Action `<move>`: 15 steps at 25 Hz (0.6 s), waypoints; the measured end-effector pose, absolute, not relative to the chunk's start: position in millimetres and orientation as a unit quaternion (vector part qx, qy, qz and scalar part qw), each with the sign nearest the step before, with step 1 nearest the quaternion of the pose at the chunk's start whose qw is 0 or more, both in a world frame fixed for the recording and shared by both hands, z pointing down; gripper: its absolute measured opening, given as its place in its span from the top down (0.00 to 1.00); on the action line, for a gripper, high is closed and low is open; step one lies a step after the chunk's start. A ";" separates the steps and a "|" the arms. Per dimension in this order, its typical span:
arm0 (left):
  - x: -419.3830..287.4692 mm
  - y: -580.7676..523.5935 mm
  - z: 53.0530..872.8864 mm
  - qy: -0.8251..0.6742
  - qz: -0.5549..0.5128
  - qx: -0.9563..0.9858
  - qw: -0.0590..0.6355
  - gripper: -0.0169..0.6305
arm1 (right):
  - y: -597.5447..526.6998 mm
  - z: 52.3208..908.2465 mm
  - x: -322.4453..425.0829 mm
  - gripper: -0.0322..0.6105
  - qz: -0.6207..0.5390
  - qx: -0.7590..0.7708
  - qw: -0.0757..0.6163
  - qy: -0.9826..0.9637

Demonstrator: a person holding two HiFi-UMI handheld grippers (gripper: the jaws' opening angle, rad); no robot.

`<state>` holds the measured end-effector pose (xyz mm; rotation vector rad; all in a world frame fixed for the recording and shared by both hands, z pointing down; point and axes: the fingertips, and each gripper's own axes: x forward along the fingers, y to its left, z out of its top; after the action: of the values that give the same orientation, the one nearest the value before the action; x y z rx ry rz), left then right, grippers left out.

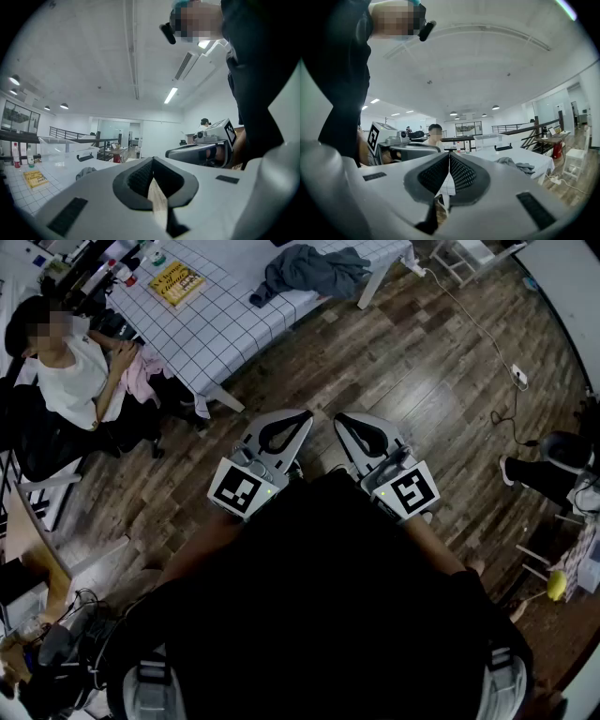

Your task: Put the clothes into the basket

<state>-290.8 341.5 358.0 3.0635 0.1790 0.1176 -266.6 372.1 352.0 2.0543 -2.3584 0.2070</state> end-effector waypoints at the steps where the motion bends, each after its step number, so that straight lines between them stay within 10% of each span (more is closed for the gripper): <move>1: -290.4 341.3 358.0 0.057 0.037 0.997 0.034 0.97 | 372.9 354.3 -264.7 0.92 0.061 0.656 0.006 -0.752; 15: -290.4 340.9 364.2 0.063 0.039 0.997 0.035 0.97 | 373.4 364.9 -262.6 0.92 0.059 0.667 0.006 -0.743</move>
<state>-290.4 340.9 364.2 3.0627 0.1935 0.1202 -262.6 373.4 364.9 2.0862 -2.3244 0.1847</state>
